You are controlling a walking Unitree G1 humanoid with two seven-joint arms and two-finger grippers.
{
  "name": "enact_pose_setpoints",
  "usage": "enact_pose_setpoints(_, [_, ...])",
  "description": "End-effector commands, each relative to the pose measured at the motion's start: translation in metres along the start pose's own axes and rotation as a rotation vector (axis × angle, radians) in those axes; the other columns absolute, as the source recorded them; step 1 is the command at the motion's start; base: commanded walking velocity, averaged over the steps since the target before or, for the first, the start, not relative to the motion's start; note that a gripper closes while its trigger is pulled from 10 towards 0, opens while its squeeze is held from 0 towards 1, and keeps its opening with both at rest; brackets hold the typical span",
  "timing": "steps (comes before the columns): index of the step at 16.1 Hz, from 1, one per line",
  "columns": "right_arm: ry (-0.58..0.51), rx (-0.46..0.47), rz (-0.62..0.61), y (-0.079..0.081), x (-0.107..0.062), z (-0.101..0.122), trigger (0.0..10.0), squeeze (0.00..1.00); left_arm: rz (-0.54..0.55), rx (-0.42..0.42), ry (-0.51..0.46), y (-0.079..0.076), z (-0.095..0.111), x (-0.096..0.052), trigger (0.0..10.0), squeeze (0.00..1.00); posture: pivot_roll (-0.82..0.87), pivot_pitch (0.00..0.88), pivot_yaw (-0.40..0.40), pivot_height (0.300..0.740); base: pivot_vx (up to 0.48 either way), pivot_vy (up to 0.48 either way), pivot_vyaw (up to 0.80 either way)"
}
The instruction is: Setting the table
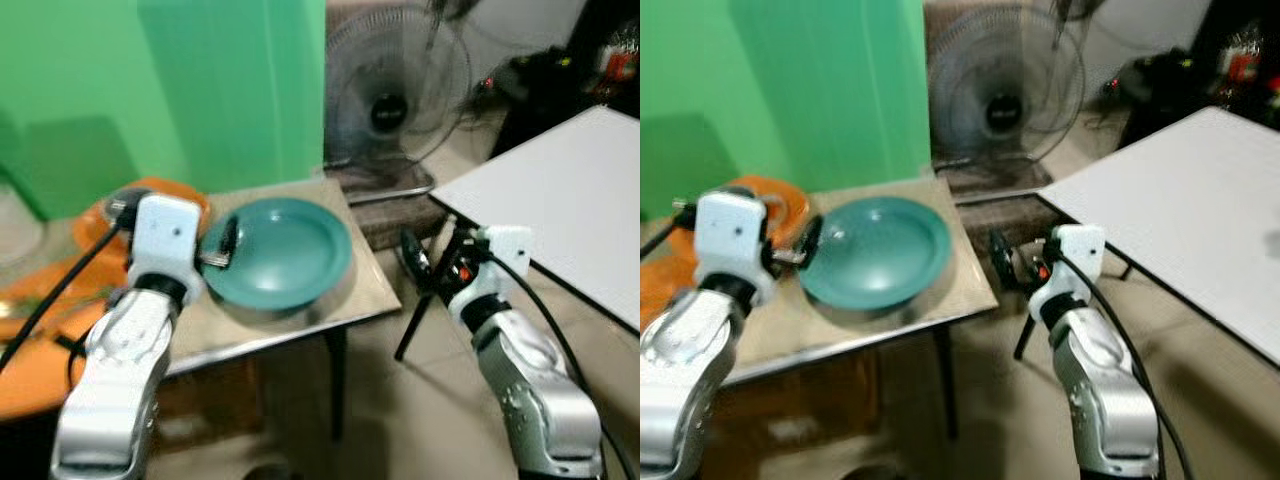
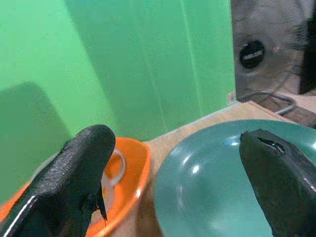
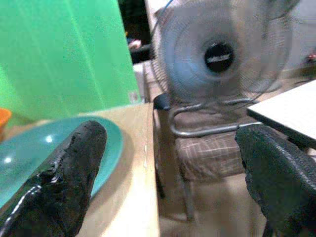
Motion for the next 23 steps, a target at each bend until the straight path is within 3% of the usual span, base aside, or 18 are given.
enact_pose_setpoints(1, [-0.010, 0.004, 0.019, 0.007, 0.002, 0.003, 10.0, 0.00, 0.005, 0.008, 0.003, 0.003, 0.000, 0.000, 10.0, 0.00, 0.00, 0.005, 0.014, 0.740, 0.000, 0.454, 0.00])
enact_pose_setpoints(6, [-0.003, 0.001, 0.023, 0.007, 0.002, 0.004, 10.0, 0.00, 0.002, 0.041, -0.002, 0.002, 0.001, 0.001, 10.0, 0.00, 0.00, 0.004, 0.007, 0.740, 0.000, 0.251, 0.00])
enact_pose_setpoints(11, [0.033, -0.044, -0.006, 0.008, 0.011, 0.012, 10.0, 0.00, -0.025, -0.006, 0.008, -0.001, -0.002, -0.001, 10.0, 0.00, -0.01, 0.014, -0.006, 0.740, 0.000, -0.288, 0.00])
enact_pose_setpoints(13, [0.050, 0.015, 0.004, 0.009, 0.018, 0.017, 10.0, 0.00, -0.051, 0.004, 0.006, -0.003, -0.003, -0.003, 10.0, 0.00, -0.01, 0.019, -0.008, 0.740, 0.000, 0.000, 0.00])
enact_pose_setpoints(14, [0.076, 0.041, -0.017, 0.002, 0.034, 0.021, 10.0, 1.00, -0.095, 0.004, -0.022, -0.006, 0.000, -0.004, 10.0, 0.00, -0.01, 0.022, -0.009, 0.740, 0.000, 0.000, 0.00])
enact_pose_setpoints(16, [0.145, 0.024, -0.079, -0.008, 0.050, 0.019, 10.0, 1.00, -0.159, -0.001, -0.058, -0.010, 0.005, -0.005, 10.0, 0.00, -0.01, 0.024, -0.010, 0.740, 0.000, 0.000, 0.00])
enact_pose_setpoints(18, [0.196, 0.121, -0.075, -0.005, 0.071, 0.023, 10.0, 1.00, -0.259, -0.032, -0.095, -0.017, 0.010, -0.007, 10.0, 0.00, -0.02, 0.031, -0.019, 0.740, 0.000, 0.000, 0.00])
enact_pose_setpoints(21, [0.355, 0.228, -0.154, -0.015, 0.098, 0.018, 10.0, 1.00, -0.582, 0.047, -0.152, -0.051, 0.012, -0.026, 10.0, 0.00, -0.03, 0.039, -0.042, 0.740, 0.000, 0.000, 0.00])
enact_pose_setpoints(22, [0.393, 0.275, -0.139, -0.014, 0.103, 0.017, 10.0, 0.72, -0.621, 0.051, -0.157, -0.055, 0.012, -0.029, 10.0, 0.00, -0.03, 0.041, -0.046, 0.740, 0.000, 0.000, 0.00])
enact_pose_setpoints(23, [0.425, 0.303, -0.141, -0.014, 0.105, 0.014, 10.0, 0.03, -0.627, 0.044, -0.161, -0.056, 0.013, -0.030, 10.0, 0.00, -0.04, 0.042, -0.047, 0.740, 0.000, 0.000, 0.00])
Point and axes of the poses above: a point about 5 cm out from each wrist's last joint towards the gripper, its own x axis pointing out of the wrist towards the gripper, its own z axis along the axis of the wrist's last joint, y = z × x, the point moved 4 cm from there along x, pointing out of the wrist towards the gripper, and after that the axes turned 13 degrees about x, right-handed, at the moved point
